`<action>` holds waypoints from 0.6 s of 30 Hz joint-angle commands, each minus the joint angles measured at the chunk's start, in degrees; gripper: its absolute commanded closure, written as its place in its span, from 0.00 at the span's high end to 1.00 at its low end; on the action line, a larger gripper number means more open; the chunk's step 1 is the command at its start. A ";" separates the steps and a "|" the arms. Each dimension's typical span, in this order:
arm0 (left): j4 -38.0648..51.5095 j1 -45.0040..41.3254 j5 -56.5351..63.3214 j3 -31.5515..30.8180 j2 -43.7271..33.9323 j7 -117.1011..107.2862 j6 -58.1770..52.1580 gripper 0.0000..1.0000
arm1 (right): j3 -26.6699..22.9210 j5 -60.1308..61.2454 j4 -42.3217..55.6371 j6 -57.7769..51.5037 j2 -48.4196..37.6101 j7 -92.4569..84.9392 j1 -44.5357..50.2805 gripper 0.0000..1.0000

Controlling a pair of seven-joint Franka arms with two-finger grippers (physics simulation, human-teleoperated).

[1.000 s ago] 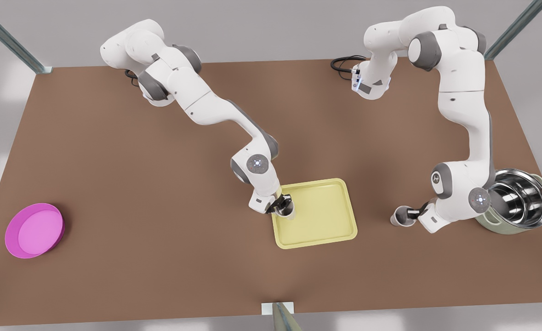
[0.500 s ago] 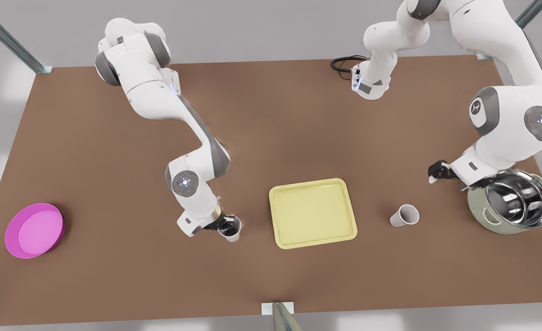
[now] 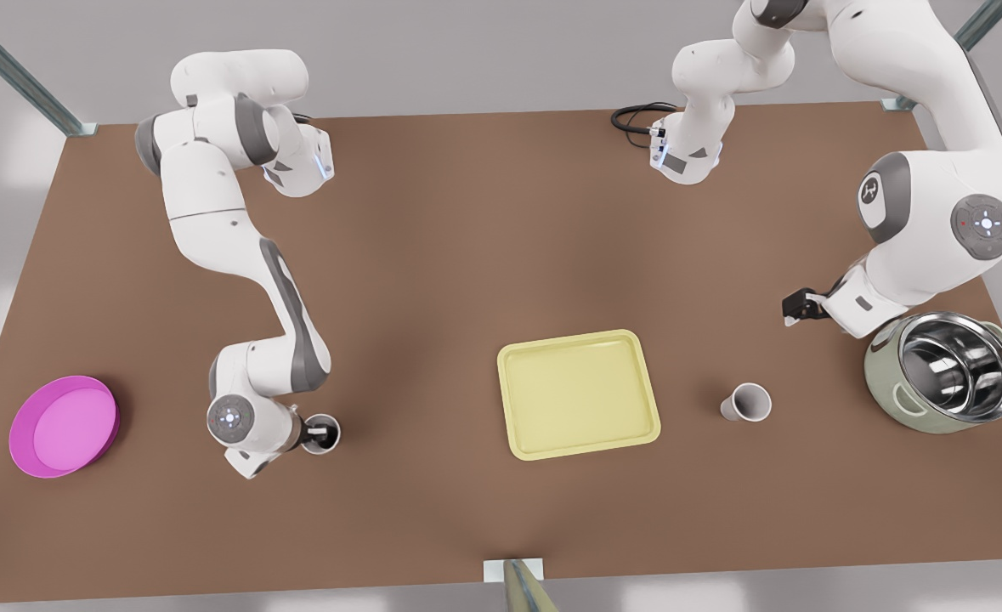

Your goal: Use the left arm to pick up the white IKEA cup from the tray and place it on the middle-left position; use the right arm to pick up the white IKEA cup from the tray and place it on the middle-right position

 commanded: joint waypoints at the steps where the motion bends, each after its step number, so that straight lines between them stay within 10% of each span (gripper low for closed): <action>1: 0.03 -0.01 0.05 -0.01 -0.05 -6.77 -0.31 1.00 | 0.06 -0.04 0.09 -0.39 -0.02 -16.53 -0.76 1.00; 18: 0.29 -0.01 -0.03 -0.01 -0.05 -6.86 0.74 1.00 | 0.14 -0.04 1.59 -17.61 -11.00 -16.62 -0.84 1.00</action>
